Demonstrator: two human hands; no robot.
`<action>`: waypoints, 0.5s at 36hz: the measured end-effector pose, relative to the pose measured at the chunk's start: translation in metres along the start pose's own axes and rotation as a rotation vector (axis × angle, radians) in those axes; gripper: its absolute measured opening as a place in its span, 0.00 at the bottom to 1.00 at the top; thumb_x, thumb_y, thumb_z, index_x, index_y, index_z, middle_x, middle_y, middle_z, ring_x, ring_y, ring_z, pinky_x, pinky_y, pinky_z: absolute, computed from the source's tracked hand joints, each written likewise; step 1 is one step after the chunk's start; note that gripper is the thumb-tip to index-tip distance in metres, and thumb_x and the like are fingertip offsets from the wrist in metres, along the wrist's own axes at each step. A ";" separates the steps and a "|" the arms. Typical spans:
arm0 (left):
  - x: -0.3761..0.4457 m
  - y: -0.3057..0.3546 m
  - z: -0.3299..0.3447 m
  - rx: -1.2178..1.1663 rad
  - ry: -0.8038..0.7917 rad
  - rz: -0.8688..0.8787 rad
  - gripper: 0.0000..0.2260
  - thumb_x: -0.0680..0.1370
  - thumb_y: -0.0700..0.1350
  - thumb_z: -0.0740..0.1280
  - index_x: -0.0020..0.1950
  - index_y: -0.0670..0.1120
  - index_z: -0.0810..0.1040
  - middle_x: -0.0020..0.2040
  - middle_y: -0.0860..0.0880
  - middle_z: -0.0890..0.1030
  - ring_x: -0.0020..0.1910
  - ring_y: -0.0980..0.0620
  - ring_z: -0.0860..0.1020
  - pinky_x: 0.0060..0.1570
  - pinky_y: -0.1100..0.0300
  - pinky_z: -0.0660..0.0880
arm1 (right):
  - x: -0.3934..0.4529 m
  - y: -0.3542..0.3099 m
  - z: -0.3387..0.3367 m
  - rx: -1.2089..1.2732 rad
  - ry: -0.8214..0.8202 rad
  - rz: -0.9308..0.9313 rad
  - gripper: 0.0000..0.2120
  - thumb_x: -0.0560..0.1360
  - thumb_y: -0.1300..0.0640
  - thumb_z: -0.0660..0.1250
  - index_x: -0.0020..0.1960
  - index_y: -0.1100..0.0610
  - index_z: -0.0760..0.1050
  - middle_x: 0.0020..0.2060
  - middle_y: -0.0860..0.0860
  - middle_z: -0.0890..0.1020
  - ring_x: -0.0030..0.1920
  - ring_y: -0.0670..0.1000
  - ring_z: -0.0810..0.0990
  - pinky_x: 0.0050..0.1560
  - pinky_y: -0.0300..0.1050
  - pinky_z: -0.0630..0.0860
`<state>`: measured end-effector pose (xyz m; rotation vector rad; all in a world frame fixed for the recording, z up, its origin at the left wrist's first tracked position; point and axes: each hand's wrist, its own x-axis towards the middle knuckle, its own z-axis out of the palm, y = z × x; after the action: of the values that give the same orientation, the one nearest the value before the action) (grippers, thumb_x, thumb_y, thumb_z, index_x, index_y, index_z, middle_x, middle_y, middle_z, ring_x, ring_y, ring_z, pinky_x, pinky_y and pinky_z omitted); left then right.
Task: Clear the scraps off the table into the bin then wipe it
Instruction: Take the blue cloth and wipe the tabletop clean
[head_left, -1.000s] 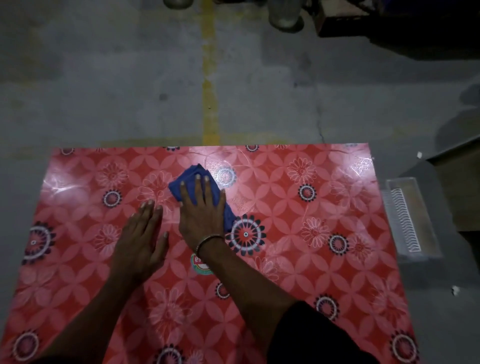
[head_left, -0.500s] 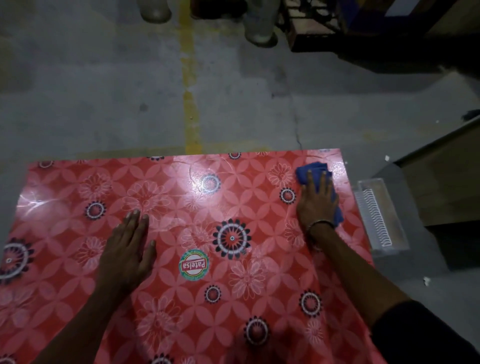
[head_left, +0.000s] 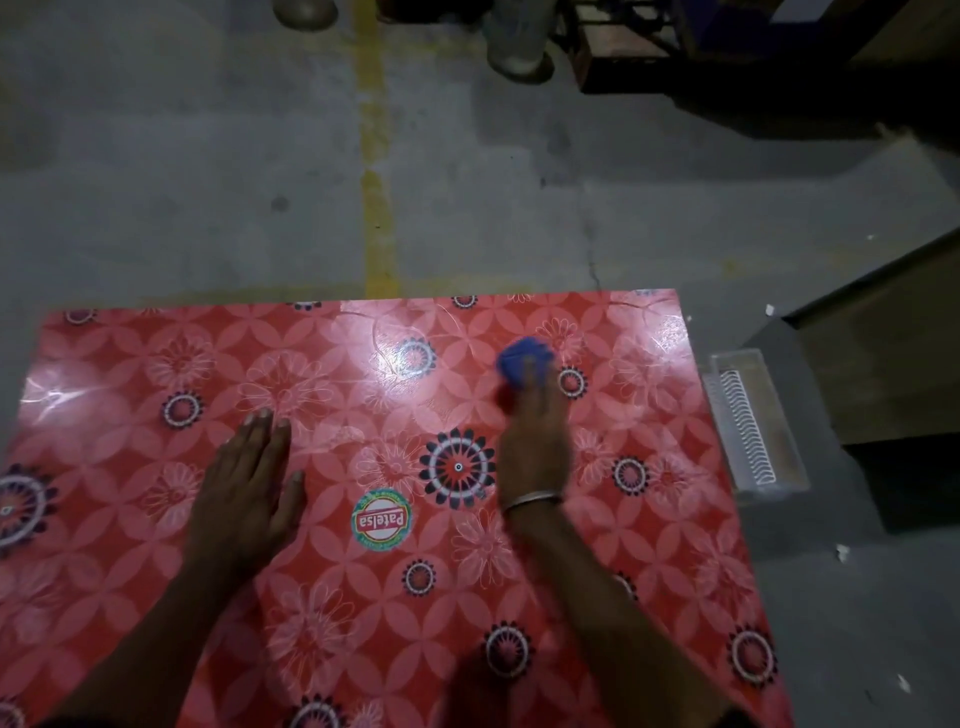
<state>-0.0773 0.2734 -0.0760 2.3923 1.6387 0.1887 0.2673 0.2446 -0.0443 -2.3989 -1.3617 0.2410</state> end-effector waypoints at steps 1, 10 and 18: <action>0.001 0.002 0.000 0.001 -0.003 -0.001 0.32 0.83 0.56 0.56 0.84 0.40 0.64 0.85 0.39 0.62 0.85 0.39 0.61 0.81 0.38 0.63 | -0.017 -0.022 0.011 0.026 -0.049 -0.048 0.44 0.76 0.68 0.59 0.84 0.43 0.47 0.83 0.49 0.56 0.59 0.49 0.78 0.45 0.45 0.84; 0.000 0.005 -0.003 0.012 -0.009 -0.020 0.32 0.84 0.55 0.56 0.85 0.41 0.63 0.85 0.40 0.62 0.85 0.40 0.61 0.81 0.40 0.62 | -0.082 -0.096 0.074 0.026 -0.370 -0.328 0.27 0.87 0.42 0.46 0.84 0.42 0.46 0.84 0.53 0.42 0.84 0.55 0.36 0.80 0.69 0.41; -0.001 0.003 -0.005 0.028 0.013 0.004 0.32 0.84 0.55 0.57 0.84 0.40 0.64 0.85 0.39 0.62 0.85 0.39 0.61 0.81 0.40 0.63 | -0.030 -0.014 0.039 -0.116 -0.268 -0.140 0.30 0.84 0.44 0.47 0.84 0.41 0.42 0.84 0.53 0.40 0.84 0.58 0.39 0.80 0.70 0.49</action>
<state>-0.0762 0.2720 -0.0705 2.4203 1.6527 0.1829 0.2282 0.2344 -0.0751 -2.4175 -1.6977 0.4721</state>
